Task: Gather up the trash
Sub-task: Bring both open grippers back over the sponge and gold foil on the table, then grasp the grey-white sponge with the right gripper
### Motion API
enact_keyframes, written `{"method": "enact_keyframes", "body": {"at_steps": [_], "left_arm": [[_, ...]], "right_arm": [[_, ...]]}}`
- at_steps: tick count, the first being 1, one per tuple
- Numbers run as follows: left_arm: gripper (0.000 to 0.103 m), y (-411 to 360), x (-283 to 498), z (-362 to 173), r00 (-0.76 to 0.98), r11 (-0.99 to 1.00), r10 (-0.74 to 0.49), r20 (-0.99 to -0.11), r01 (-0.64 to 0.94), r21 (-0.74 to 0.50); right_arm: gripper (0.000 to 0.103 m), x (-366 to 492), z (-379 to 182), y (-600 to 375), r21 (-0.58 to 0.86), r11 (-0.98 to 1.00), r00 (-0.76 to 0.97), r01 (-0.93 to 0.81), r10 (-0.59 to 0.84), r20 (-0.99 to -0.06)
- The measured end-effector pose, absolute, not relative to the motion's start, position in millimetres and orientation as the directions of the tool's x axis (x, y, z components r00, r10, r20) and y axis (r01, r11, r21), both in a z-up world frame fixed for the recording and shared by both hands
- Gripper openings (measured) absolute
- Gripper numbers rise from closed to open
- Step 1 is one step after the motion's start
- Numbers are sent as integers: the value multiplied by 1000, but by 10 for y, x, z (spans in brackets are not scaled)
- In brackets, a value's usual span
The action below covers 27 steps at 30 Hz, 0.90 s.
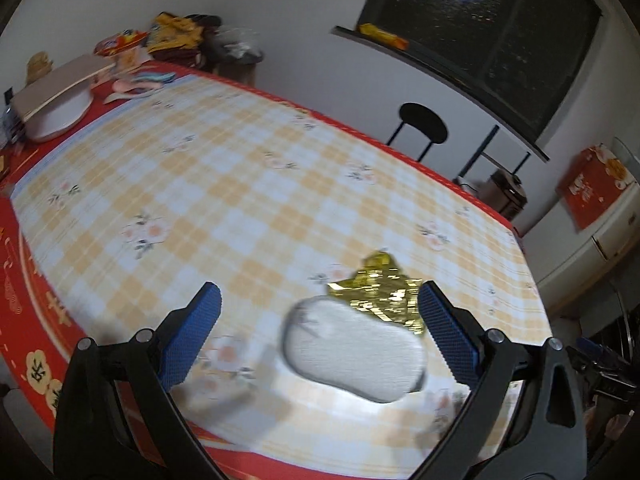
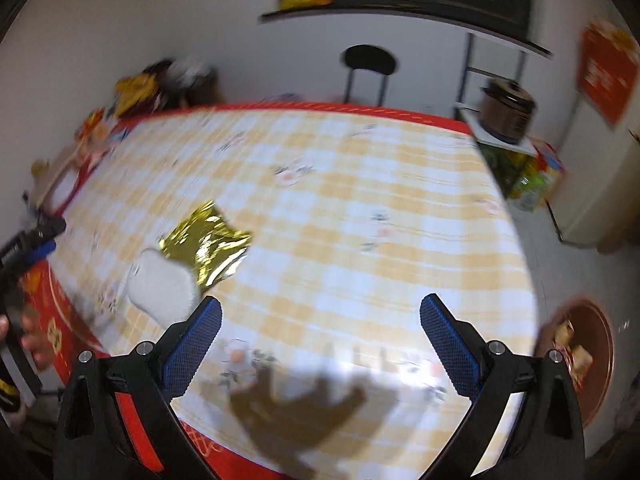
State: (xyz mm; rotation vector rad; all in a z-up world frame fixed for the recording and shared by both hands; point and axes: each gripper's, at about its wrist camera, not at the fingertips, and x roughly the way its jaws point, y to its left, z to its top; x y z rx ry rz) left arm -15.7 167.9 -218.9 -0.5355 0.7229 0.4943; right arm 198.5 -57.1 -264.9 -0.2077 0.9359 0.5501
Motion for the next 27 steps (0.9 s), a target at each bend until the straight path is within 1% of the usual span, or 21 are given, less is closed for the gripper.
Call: {"method": "enact_keyframes", "body": {"at_steps": [6, 9, 11, 12, 15, 20, 23, 27], "left_arm": [[97, 2130, -456, -2413, 617, 757, 241, -750, -602, -252], [97, 2312, -545, -2524, 608, 753, 222, -762, -603, -262], [97, 2365, -570, -2567, 606, 754, 214, -766, -601, -266], [97, 2398, -585, -2591, 605, 755, 208, -769, -599, -267], [97, 2464, -607, -2659, 600, 763, 191, -777, -589, -268], [97, 2500, -638, -2745, 595, 776, 158, -788, -568, -274], [97, 2500, -636, -2793, 589, 786, 142, -795, -555, -271], [97, 2505, -621, -2815, 590, 794, 124, -798, -541, -276]], "right_arm": [[98, 1812, -3061, 559, -21, 676, 376, -737, 384, -843], [98, 1673, -3322, 1097, -84, 529, 316, -844, 365, -876], [98, 1594, -3463, 1330, -105, 445, 280, -889, 348, -895], [98, 1545, -3541, 1459, -138, 394, 280, -909, 328, -902], [98, 1457, -3684, 1675, -190, 285, 274, -940, 292, -917], [98, 1341, -3889, 1925, -216, 146, 246, -965, 230, -942], [98, 1322, -3955, 1996, -230, 118, 251, -966, 207, -946], [98, 1394, -3964, 2053, -183, 148, 210, -972, 190, -959]]}}
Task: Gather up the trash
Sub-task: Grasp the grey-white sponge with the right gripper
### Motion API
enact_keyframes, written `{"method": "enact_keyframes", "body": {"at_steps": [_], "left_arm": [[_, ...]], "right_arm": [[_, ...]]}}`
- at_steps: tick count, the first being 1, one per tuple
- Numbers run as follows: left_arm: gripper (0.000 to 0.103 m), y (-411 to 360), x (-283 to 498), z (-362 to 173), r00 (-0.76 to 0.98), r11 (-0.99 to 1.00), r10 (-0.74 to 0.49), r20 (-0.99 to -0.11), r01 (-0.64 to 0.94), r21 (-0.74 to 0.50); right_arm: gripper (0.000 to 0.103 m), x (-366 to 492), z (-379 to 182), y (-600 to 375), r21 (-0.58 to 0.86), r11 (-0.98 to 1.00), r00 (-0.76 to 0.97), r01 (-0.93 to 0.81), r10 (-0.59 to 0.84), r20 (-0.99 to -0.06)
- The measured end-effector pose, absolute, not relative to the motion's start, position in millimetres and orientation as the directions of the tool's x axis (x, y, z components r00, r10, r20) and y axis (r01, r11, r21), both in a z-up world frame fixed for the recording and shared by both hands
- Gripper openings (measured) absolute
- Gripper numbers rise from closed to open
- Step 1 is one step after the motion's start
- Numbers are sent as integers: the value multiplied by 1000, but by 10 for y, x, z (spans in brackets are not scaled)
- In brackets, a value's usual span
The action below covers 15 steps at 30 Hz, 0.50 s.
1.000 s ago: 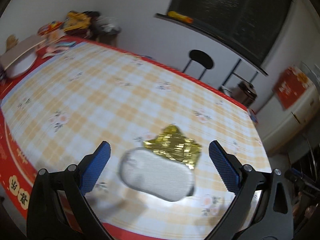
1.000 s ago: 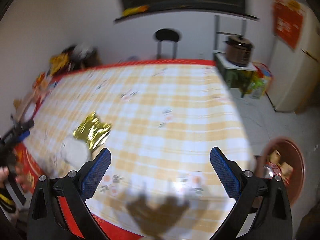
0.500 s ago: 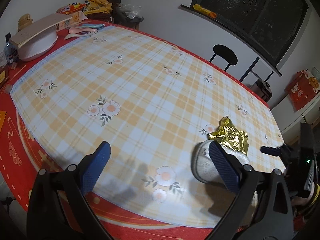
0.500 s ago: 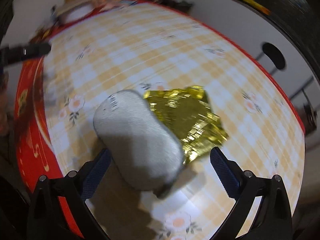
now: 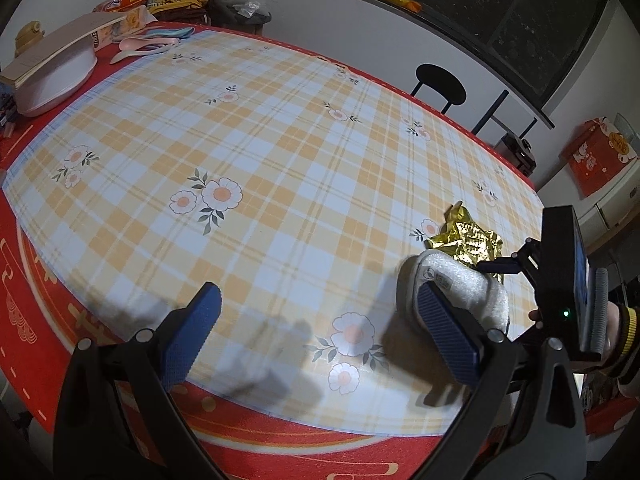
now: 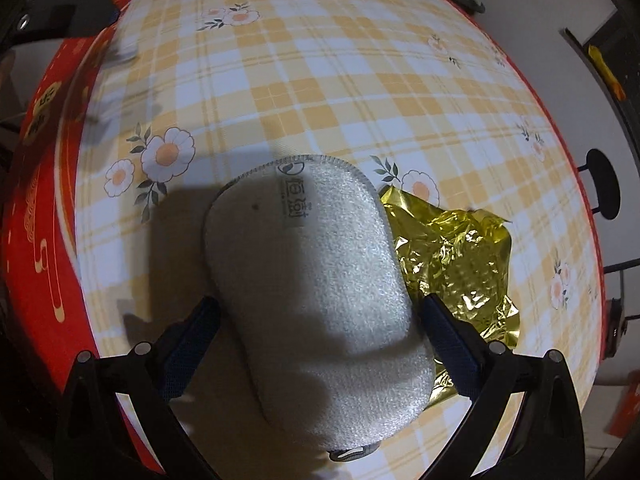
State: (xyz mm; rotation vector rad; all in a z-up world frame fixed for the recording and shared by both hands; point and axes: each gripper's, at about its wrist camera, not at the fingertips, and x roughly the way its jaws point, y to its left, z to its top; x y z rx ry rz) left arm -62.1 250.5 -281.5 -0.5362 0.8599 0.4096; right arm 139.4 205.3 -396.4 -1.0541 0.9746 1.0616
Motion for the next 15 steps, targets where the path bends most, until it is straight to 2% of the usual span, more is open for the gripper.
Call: {"method": "enact_keyframes", "body": {"at_steps": [5, 9, 15], "left_arm": [[97, 2500, -562, -2816, 595, 807, 107, -796, -520, -281], [97, 2477, -448, -2806, 604, 826, 82, -793, -487, -286], [96, 2380, -152, -2815, 616, 858, 25, -787, -417, -299]], "right_arm": [[95, 1442, -3928, 2048, -147, 177, 179, -973, 178, -968], [94, 1515, -3763, 1911, -35, 260, 102, -965, 249, -963], [94, 1616, -3480, 1491, 22, 429, 147, -903, 358, -922]]}}
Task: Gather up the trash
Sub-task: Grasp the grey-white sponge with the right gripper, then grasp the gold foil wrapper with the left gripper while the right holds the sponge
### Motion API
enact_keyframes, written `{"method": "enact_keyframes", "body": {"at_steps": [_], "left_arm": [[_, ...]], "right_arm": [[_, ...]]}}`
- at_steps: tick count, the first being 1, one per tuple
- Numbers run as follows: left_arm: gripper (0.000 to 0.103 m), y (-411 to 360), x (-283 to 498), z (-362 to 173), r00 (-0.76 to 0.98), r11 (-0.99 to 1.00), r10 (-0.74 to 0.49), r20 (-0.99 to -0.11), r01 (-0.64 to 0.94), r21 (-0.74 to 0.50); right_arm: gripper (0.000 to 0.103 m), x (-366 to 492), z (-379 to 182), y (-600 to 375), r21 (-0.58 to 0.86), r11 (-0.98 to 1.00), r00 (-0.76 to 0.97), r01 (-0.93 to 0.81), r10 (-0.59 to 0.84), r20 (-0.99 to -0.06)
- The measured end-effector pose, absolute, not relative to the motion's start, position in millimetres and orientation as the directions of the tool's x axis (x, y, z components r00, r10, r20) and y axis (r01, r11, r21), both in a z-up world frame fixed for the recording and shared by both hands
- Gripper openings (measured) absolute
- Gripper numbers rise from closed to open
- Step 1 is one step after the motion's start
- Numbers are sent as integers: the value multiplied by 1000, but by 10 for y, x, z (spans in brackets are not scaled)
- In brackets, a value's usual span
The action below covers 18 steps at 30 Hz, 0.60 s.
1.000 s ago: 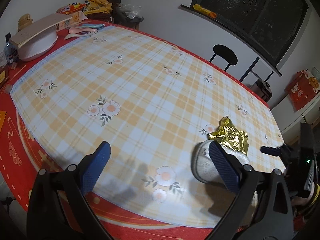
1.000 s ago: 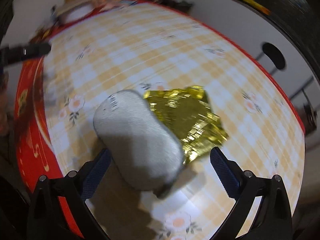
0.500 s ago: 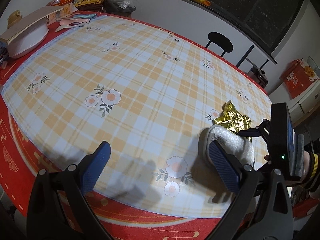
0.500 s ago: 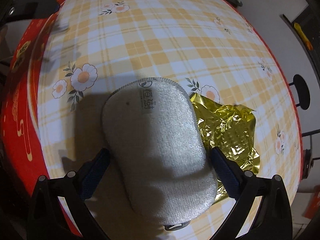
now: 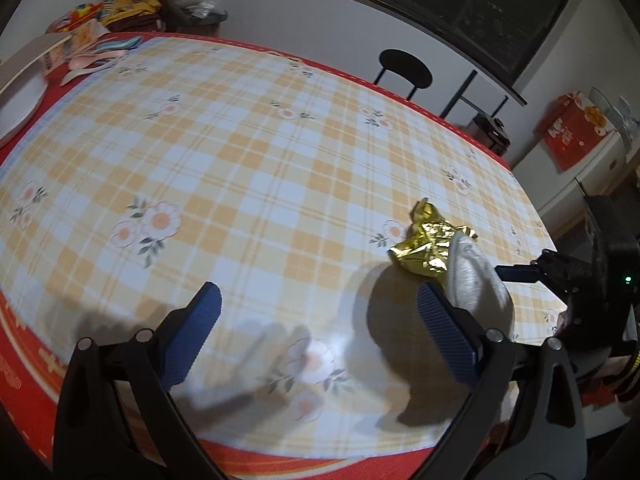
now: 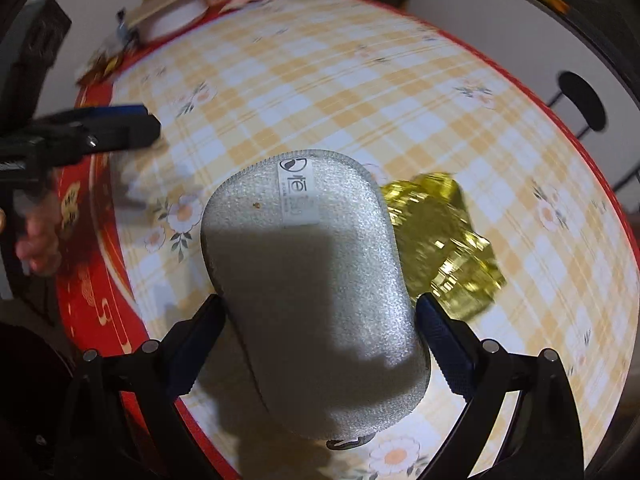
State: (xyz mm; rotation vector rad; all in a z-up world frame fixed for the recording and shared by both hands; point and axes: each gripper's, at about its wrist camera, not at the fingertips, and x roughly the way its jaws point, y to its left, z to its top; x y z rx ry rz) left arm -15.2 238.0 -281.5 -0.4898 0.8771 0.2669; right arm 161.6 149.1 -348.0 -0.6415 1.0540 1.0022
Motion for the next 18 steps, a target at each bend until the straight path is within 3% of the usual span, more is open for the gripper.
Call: {"method": "enact_keyframes", "body": {"at_steps": [9, 13, 18], "left_arm": [[97, 1716, 720, -2979, 569, 968, -114, -814, -122, -221], [97, 1442, 1083, -3127, 511, 979, -173, -842, -8, -206], [97, 1452, 1259, -3134, 495, 971, -205, -845, -9, -241]], "right_arm": [[94, 2047, -3428, 223, 161, 822, 294, -547, 368, -882], [94, 2060, -3368, -107, 173, 863, 336, -475, 359, -871], [94, 2028, -3329, -333, 187, 886, 366, -425, 357, -859]]}}
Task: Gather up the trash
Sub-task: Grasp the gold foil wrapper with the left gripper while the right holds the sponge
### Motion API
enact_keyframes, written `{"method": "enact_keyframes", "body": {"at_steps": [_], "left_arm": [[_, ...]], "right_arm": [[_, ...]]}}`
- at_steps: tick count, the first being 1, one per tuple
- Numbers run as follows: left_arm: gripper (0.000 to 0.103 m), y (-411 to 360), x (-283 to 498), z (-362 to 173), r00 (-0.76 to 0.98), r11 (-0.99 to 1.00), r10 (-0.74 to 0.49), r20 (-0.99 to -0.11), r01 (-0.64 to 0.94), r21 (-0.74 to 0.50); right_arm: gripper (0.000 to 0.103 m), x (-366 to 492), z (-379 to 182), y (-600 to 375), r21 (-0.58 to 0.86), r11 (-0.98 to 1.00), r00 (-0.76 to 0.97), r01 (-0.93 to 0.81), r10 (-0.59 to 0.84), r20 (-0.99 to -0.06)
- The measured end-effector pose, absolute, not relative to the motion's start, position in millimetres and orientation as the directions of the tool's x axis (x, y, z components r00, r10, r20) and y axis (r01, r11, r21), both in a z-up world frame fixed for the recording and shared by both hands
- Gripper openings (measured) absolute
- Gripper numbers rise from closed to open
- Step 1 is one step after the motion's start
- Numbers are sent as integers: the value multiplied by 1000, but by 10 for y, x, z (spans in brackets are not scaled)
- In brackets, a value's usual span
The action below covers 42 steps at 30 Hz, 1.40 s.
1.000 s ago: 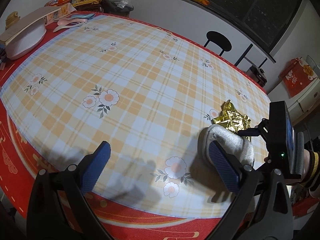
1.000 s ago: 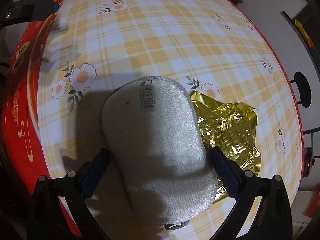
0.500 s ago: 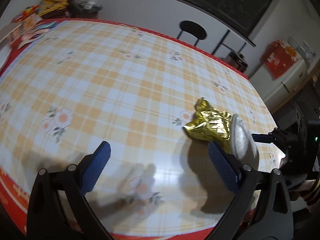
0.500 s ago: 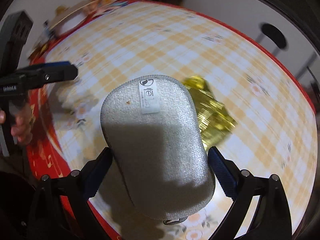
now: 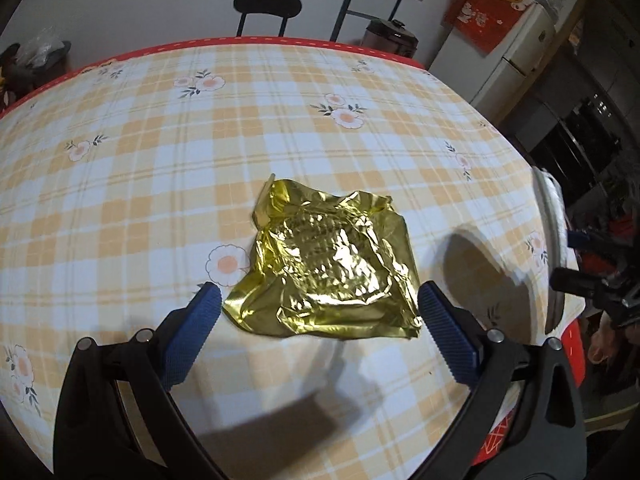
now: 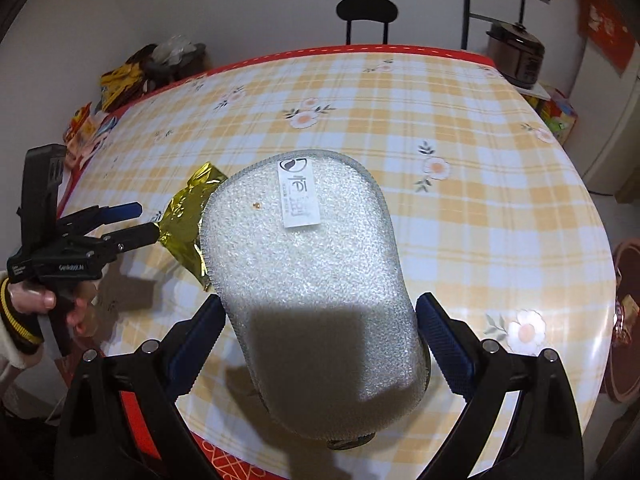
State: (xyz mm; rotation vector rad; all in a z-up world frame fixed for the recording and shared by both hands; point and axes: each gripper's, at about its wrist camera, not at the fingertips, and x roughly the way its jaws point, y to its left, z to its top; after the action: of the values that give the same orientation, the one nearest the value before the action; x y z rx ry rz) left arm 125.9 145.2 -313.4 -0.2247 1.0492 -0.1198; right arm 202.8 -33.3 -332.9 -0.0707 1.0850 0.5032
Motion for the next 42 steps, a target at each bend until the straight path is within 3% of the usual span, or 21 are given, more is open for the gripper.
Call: {"method": "enact_keyframes", "body": {"at_steps": [3, 7, 22, 24, 27, 42], "left_arm": [[97, 1540, 1404, -3196, 485, 968, -202, -851, -34, -249], [97, 1604, 1615, -3311, 441, 935, -301, -846, -38, -352], [97, 1301, 1829, -3498, 424, 980, -93, -901, -119, -157], [89, 1283, 1776, -3494, 425, 980, -85, -901, -128, -153], [83, 1283, 1711, -3435, 420, 978, -103, -902, -120, -168], [83, 1366, 1154, -2735, 569, 944, -149, -809, -161, -287]], "right_arm": [[94, 2013, -3357, -440, 197, 896, 372, -398, 354, -858], [94, 2029, -3396, -466, 203, 898, 366, -390, 353, -861], [94, 2008, -3363, -499, 198, 898, 370, -394, 352, -860], [94, 1999, -3358, -499, 199, 898, 372, -394, 353, -858], [94, 1979, -3335, -493, 201, 896, 377, -396, 358, -854], [94, 1931, -3026, -561, 219, 887, 452, -406, 403, -796]]}}
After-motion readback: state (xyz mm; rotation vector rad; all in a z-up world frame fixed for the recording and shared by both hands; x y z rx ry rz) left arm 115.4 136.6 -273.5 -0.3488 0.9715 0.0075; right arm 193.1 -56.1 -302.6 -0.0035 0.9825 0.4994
